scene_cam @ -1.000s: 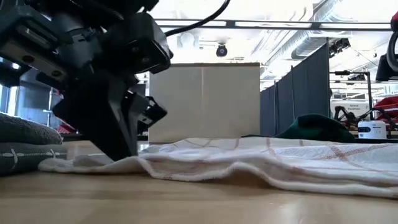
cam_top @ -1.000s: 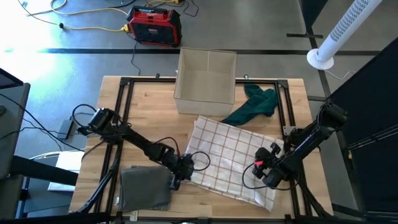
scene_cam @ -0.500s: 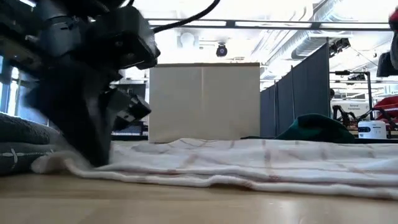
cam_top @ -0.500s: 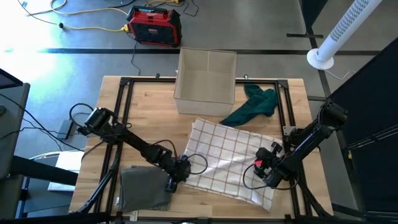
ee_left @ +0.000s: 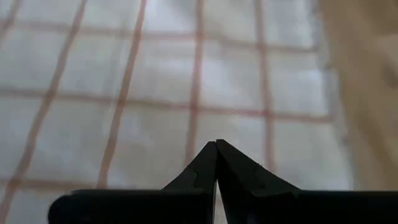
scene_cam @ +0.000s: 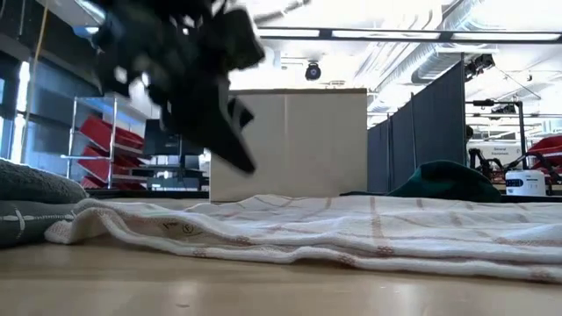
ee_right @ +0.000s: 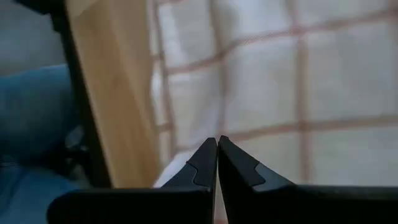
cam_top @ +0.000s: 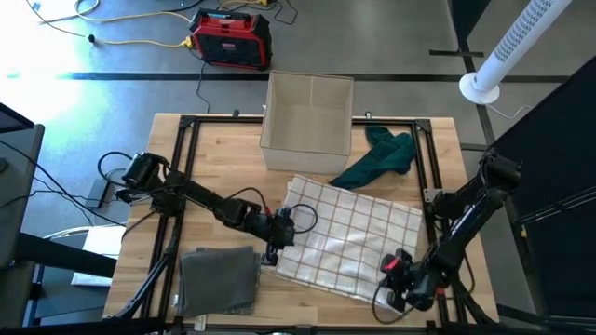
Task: Fold towel
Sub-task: Fold the white checkered towel
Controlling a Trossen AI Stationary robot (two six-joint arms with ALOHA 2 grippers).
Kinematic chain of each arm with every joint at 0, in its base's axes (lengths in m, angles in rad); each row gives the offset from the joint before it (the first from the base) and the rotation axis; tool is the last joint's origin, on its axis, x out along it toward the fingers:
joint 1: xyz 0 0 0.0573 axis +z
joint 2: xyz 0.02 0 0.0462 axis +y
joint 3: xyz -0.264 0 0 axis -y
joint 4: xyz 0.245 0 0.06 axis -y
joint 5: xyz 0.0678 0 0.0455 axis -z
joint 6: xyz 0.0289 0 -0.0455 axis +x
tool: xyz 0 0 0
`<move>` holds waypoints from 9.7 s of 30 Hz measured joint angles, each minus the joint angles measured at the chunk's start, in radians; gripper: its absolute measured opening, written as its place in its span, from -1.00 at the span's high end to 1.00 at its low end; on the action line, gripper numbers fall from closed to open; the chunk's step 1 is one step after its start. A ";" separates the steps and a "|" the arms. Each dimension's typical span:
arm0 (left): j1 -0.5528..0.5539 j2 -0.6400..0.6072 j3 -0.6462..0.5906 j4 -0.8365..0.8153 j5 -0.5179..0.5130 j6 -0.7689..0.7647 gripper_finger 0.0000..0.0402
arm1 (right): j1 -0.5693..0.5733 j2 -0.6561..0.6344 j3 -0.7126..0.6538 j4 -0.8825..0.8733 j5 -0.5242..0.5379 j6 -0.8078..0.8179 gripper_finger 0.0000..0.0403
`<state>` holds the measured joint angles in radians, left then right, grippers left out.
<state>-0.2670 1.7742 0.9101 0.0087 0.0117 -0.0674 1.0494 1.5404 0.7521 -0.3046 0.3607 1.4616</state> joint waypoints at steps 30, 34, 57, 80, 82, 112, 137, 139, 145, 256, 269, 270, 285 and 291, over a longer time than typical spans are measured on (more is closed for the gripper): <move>-0.127 0.086 0.044 0.183 0.154 -0.106 1.00 | 0.151 0.052 0.135 -0.124 -0.084 0.268 1.00; -0.154 0.087 0.046 0.320 0.100 -0.077 1.00 | 0.149 0.052 0.136 -0.212 -0.084 0.274 1.00; -0.177 0.479 0.449 0.254 0.172 -0.035 1.00 | 0.130 0.077 0.136 -0.381 -0.199 0.319 1.00; -0.180 0.462 0.450 0.350 -0.013 0.055 1.00 | 0.091 0.121 0.135 -0.401 -0.298 0.258 1.00; -0.166 0.475 0.448 0.333 -0.021 0.062 1.00 | 0.091 0.121 0.135 -0.396 -0.298 0.258 1.00; -0.201 0.333 0.447 0.118 -0.044 -0.056 1.00 | 0.088 0.120 0.285 -0.579 -0.312 0.146 1.00; 0.071 -0.102 0.120 -0.251 0.005 0.130 1.00 | -0.408 -0.277 0.286 -0.964 -0.209 -0.486 1.00; 0.112 -0.126 0.090 -0.250 0.017 0.132 1.00 | -0.457 -0.335 0.224 -0.965 -0.252 -0.528 1.00; 0.202 -0.191 0.040 -0.289 0.047 0.145 1.00 | -0.592 -0.468 0.051 -0.970 -0.363 -0.615 1.00; 0.426 0.013 -0.138 0.161 -0.103 0.226 0.20 | -0.554 -0.096 0.066 -0.856 -0.182 -0.725 1.00; 0.411 -0.007 -0.072 -0.030 -0.114 0.151 0.89 | -0.549 -0.106 0.066 -0.877 -0.163 -0.678 1.00; 0.409 -0.013 -0.065 -0.048 -0.117 0.143 0.93 | -0.547 -0.108 0.066 -0.881 -0.159 -0.667 1.00; 0.279 -0.192 0.087 -0.468 -0.292 0.122 0.98 | -0.335 -0.348 0.066 -1.046 -0.142 -0.313 1.00; 0.190 -0.205 0.087 -0.520 -0.254 0.045 0.98 | -0.203 -0.397 0.066 -0.969 -0.229 -0.227 1.00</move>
<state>-0.0774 1.5696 0.9970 -0.5116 -0.2420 -0.0228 0.8469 1.1437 0.8181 -1.2737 0.1316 1.2343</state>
